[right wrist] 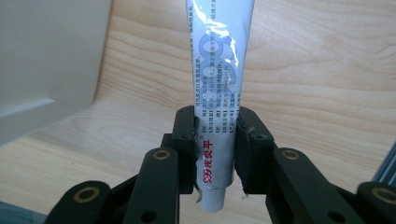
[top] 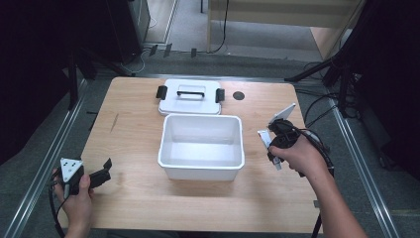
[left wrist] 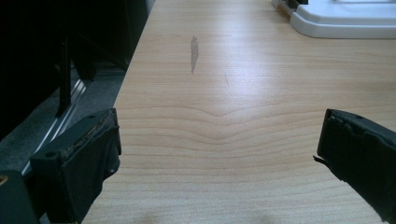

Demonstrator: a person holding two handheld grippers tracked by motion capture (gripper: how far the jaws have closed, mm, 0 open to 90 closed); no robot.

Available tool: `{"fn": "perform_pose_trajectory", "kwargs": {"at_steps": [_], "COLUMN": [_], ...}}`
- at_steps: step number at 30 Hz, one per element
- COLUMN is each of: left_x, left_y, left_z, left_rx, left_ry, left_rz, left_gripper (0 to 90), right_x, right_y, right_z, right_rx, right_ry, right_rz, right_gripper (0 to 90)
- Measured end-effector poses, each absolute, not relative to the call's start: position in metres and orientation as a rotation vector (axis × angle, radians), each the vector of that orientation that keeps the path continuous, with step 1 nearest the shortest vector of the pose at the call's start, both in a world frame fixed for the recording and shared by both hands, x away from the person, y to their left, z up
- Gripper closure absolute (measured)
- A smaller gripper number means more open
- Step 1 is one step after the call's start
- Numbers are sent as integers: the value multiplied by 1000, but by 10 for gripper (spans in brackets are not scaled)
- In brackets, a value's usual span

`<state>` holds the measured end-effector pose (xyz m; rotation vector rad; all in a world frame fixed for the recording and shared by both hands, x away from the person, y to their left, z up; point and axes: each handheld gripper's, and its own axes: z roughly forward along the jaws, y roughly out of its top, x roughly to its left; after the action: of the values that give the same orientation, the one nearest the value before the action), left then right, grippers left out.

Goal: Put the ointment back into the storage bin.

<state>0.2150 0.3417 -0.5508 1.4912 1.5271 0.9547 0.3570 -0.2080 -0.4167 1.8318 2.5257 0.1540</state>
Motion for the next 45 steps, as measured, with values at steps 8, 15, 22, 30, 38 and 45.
{"fn": "perform_pose_trajectory", "kwargs": {"at_steps": [8,15,22,30,38,45], "left_x": [215,215,215,215,215,215], "left_y": [341,341,341,341,341,341], "left_z": [-551,-551,-551,-551,-551,-551], "left_rx": [1499,1501,1500,1496,1498,1501], "left_ry": [1522,1522,1522,1524,1525,1525], "left_rz": [961,959,962,957,959,959], "left_gripper": [0,0,0,0,0,0], "right_x": [363,366,369,371,370,367], "right_y": [-195,-187,-173,-154,-138,-129], "right_z": [-390,-370,-350,-338,-333,-333], "right_rx": [1782,1748,1686,1601,1429,1277], "right_ry": [2558,2563,2589,2632,2722,2795], "right_rz": [186,216,244,287,347,398], "right_gripper": [731,731,730,730,730,730]}}
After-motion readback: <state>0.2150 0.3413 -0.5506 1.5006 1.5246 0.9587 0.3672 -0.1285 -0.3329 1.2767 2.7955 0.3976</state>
